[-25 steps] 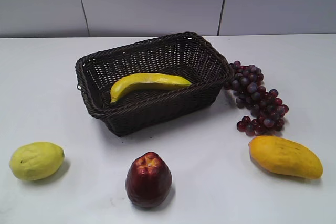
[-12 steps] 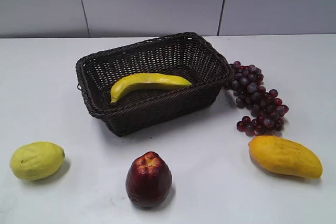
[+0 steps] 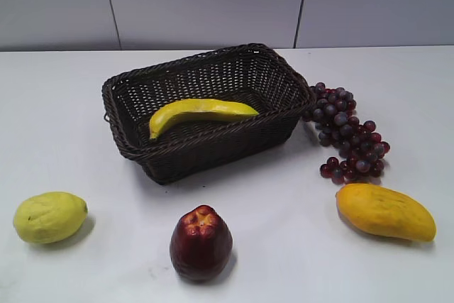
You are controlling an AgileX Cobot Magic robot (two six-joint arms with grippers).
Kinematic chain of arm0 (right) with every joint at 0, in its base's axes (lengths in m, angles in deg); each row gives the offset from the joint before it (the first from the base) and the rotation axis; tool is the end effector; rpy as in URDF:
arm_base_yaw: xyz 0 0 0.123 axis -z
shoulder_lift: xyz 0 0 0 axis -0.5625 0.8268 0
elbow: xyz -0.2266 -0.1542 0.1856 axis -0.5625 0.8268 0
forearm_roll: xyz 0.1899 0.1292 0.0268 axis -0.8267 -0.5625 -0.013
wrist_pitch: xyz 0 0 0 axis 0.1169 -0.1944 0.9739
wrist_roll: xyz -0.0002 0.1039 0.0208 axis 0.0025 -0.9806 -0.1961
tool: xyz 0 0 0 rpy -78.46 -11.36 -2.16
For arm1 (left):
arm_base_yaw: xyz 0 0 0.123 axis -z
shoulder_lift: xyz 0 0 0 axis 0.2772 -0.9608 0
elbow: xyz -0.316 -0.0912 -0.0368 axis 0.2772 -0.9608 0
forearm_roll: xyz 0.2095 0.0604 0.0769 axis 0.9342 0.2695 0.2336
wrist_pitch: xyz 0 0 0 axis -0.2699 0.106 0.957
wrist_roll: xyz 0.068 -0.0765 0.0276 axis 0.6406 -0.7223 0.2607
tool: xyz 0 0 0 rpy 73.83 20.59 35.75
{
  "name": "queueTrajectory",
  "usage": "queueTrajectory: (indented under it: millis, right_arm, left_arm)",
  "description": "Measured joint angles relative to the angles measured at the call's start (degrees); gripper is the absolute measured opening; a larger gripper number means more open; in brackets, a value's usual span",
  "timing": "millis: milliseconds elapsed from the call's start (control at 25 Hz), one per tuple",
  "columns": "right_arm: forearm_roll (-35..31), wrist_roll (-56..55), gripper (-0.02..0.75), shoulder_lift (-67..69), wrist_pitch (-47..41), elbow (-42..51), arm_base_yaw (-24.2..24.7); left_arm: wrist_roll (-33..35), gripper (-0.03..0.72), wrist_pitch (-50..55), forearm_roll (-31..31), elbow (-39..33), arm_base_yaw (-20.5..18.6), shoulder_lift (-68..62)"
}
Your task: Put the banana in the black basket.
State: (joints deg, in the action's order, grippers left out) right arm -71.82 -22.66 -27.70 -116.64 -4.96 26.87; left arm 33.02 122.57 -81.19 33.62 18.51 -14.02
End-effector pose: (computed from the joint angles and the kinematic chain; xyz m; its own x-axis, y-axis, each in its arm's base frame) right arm -0.0541 -0.0153 0.2590 -0.4465 -0.0252 -0.8944 -0.0451 0.9990 -0.0057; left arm -0.0542 0.0000 0.2641 -0.4514 0.0787 -0.8888 0.0876 0.9952 0.0437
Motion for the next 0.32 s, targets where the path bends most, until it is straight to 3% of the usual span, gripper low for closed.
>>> queueTrajectory:
  millis: [320]
  right_arm:
    - [0.00, 0.00, 0.482, 0.00, 0.05, 0.00, 0.00]
  left_arm:
    - [0.00, 0.577, -0.05, 0.11, 0.00, 0.00, 1.25]
